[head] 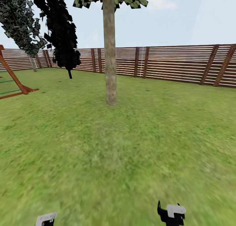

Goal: In the garden, pick up the pesticide atomizer on the floor and spray pesticide onto both trees until each tree trunk is fully covered.

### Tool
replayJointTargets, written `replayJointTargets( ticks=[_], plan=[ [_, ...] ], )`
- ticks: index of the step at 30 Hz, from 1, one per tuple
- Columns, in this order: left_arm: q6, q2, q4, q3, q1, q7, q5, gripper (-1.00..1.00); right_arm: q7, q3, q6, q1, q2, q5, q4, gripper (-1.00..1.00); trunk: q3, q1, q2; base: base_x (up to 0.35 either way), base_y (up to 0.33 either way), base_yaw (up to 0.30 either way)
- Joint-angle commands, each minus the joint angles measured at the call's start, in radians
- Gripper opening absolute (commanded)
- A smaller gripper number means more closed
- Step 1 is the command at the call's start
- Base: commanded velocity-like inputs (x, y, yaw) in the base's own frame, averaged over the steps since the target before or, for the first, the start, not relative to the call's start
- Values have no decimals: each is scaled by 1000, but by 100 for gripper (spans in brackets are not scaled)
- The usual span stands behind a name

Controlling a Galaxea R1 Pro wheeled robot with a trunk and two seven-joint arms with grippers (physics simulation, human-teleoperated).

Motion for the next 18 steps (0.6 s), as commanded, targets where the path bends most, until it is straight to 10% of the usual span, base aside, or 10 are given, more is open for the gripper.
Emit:
replayJointTargets(
  ticks=[1, 18],
  plan=[
    [-3, 1, 1, 9, -1, -3, -10, -100, -4, -8, -2, -1, 0, 11, 1, 100, -1, 0, 0, 338, 0, 0],
    [-3, 1, 1, 9, -1, -3, -10, -100, -4, -8, -3, -1, -2, 12, 2, 100, -1, 0, 0, 338, 0, 0]
  ],
)
